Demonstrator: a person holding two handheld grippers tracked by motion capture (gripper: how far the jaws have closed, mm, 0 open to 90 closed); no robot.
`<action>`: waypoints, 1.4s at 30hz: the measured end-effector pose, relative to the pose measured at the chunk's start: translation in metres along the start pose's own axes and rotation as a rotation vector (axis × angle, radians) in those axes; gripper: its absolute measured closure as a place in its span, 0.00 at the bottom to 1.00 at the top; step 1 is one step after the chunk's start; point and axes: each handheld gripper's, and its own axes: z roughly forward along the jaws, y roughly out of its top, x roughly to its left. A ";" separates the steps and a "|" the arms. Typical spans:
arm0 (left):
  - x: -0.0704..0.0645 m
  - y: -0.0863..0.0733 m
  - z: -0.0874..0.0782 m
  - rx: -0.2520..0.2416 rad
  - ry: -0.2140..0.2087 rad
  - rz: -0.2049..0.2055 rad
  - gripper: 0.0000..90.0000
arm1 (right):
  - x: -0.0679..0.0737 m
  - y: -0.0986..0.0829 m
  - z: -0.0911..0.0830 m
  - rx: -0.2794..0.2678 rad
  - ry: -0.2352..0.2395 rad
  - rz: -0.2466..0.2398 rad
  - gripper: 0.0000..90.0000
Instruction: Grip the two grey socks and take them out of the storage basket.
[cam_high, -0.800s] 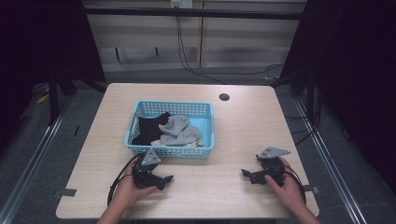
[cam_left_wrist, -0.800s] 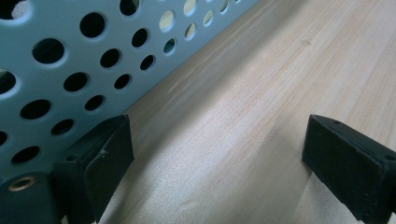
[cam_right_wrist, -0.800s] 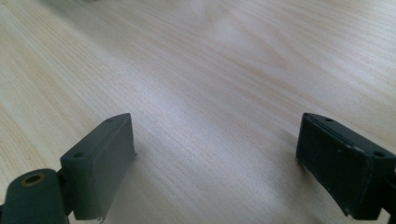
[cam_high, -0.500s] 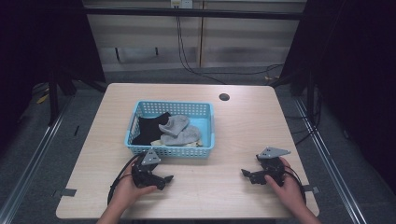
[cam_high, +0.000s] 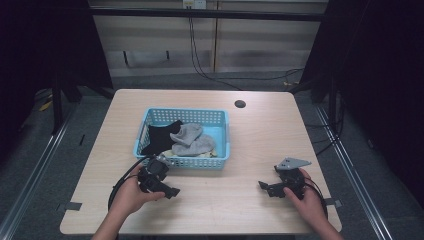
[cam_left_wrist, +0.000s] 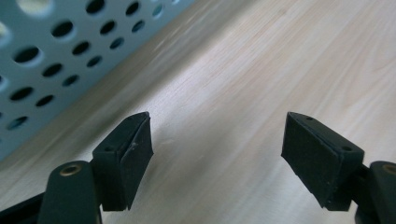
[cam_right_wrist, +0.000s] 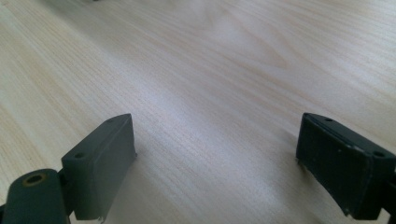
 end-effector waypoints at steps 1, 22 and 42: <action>0.000 0.007 -0.006 0.026 -0.012 -0.003 0.27 | 0.000 0.000 0.000 0.000 0.000 -0.001 0.12; 0.023 0.091 -0.043 0.049 0.020 -0.086 0.30 | 0.000 0.000 0.000 -0.002 0.000 -0.003 0.12; 0.047 0.133 0.034 0.081 0.069 -0.212 0.41 | 0.000 0.000 0.000 -0.001 0.000 -0.002 0.12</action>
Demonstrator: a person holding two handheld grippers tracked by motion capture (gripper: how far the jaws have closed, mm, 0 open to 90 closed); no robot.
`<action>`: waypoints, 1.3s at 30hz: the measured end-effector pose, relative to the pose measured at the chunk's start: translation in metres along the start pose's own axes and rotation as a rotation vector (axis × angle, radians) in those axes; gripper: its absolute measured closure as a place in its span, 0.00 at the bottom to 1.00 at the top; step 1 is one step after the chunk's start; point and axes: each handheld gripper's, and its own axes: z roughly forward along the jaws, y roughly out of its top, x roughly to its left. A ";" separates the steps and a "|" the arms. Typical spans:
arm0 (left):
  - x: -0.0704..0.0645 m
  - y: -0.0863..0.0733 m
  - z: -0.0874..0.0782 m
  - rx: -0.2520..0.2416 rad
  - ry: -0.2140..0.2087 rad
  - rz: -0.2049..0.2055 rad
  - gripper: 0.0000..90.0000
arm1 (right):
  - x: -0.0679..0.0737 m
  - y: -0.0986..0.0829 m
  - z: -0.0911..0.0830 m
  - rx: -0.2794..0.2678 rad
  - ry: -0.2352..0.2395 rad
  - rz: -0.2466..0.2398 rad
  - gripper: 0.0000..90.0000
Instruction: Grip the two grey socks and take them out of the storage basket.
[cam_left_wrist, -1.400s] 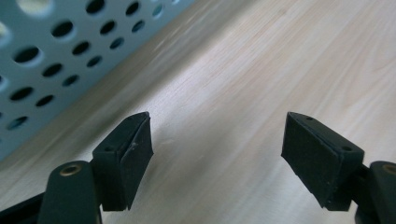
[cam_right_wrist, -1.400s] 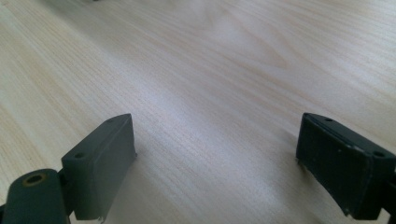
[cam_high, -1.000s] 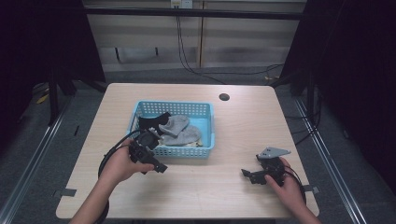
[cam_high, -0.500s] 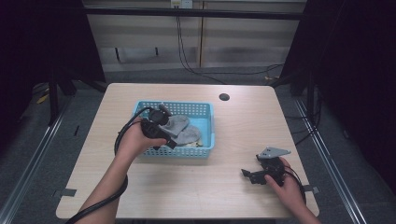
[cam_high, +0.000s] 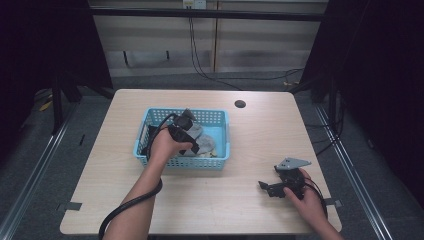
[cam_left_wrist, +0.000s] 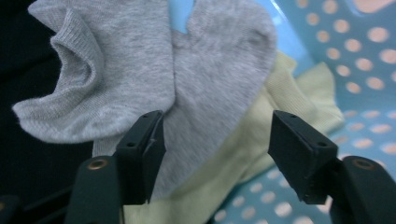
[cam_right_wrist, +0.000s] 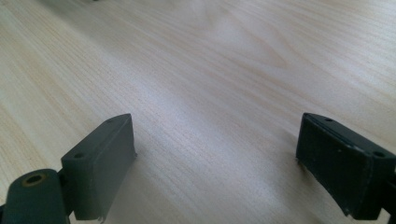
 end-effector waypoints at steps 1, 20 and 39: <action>0.001 0.001 0.002 0.009 0.008 -0.002 0.41 | 0.000 0.000 0.000 -0.001 0.001 -0.001 0.12; -0.002 0.008 0.029 0.117 0.069 -0.017 0.86 | 0.000 0.000 0.000 -0.001 0.001 -0.001 0.12; -0.007 0.013 -0.034 0.069 0.045 0.033 0.96 | 0.000 0.000 0.000 -0.001 0.001 0.000 0.12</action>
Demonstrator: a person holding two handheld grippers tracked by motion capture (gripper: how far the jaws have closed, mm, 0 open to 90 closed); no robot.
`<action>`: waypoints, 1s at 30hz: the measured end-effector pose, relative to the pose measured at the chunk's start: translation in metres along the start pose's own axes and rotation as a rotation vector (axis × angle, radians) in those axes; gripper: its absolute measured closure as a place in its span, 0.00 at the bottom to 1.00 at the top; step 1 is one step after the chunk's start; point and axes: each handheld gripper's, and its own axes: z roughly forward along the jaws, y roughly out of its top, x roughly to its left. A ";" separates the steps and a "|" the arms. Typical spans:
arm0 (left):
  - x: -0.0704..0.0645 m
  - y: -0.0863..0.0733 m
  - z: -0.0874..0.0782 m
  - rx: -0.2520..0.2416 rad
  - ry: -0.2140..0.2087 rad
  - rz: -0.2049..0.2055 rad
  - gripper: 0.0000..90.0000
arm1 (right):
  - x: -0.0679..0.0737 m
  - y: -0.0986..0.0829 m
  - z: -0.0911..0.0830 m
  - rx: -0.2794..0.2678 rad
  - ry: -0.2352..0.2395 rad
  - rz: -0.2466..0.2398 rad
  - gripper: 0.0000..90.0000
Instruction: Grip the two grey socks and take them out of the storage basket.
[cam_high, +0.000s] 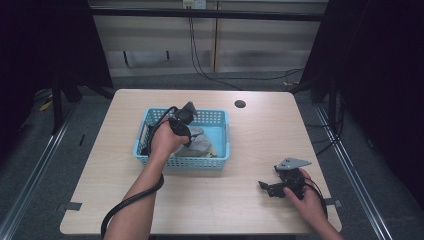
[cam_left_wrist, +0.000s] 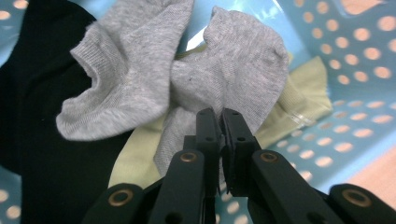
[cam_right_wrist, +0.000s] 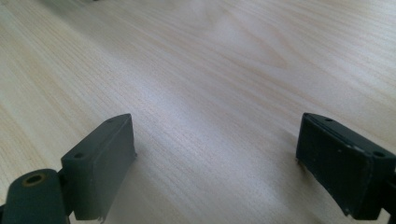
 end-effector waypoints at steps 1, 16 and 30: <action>0.000 0.000 -0.003 0.000 -0.005 0.000 0.96 | 0.000 0.000 0.000 0.001 0.000 0.000 0.12; 0.007 -0.003 -0.038 -0.027 -0.030 -0.003 0.96 | 0.000 0.000 0.000 0.000 -0.001 0.004 0.12; 0.029 -0.015 -0.074 -0.067 0.026 -0.048 0.96 | 0.000 0.000 0.000 -0.002 -0.002 0.002 0.12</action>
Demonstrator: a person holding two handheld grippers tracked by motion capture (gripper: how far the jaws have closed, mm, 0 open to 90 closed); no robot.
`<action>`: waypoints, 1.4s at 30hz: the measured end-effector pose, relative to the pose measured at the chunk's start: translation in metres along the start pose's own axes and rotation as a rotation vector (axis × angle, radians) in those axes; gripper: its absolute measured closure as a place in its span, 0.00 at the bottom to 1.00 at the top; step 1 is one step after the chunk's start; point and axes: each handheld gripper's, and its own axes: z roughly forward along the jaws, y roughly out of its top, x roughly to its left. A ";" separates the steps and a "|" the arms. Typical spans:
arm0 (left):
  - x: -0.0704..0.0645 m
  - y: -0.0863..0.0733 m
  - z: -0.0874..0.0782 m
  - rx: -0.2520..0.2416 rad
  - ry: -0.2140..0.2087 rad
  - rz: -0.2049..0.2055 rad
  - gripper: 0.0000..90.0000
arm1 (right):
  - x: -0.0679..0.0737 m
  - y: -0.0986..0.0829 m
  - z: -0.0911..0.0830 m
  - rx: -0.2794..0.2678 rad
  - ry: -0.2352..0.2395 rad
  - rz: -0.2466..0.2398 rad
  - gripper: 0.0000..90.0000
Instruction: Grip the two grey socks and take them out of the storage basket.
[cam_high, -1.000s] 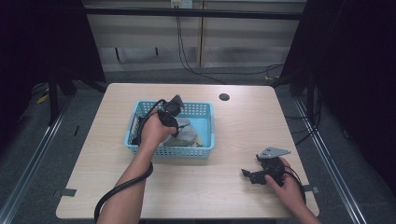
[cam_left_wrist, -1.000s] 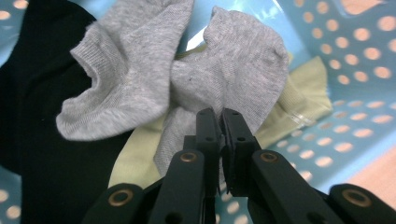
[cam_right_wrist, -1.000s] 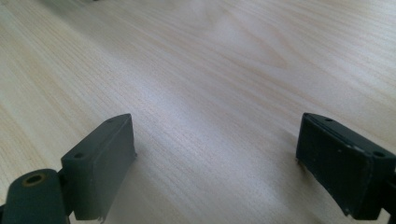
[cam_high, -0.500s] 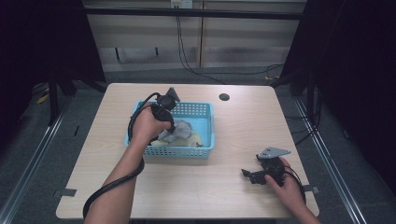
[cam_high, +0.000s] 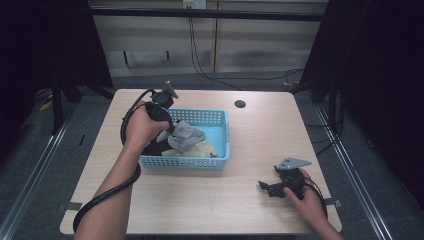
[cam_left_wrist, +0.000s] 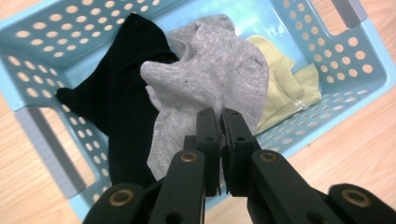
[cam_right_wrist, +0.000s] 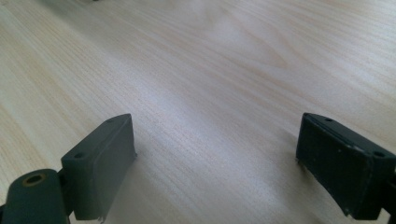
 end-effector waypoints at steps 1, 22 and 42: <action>0.001 -0.001 -0.002 0.000 0.002 0.001 0.96 | 0.000 0.000 0.000 0.000 0.000 0.000 0.12; 0.053 -0.034 -0.033 -0.019 0.102 -0.117 0.96 | 0.000 0.000 0.000 0.000 0.000 -0.001 0.12; 0.108 -0.084 -0.039 -0.035 0.157 -0.296 0.96 | 0.000 0.000 0.000 0.001 0.001 0.001 0.12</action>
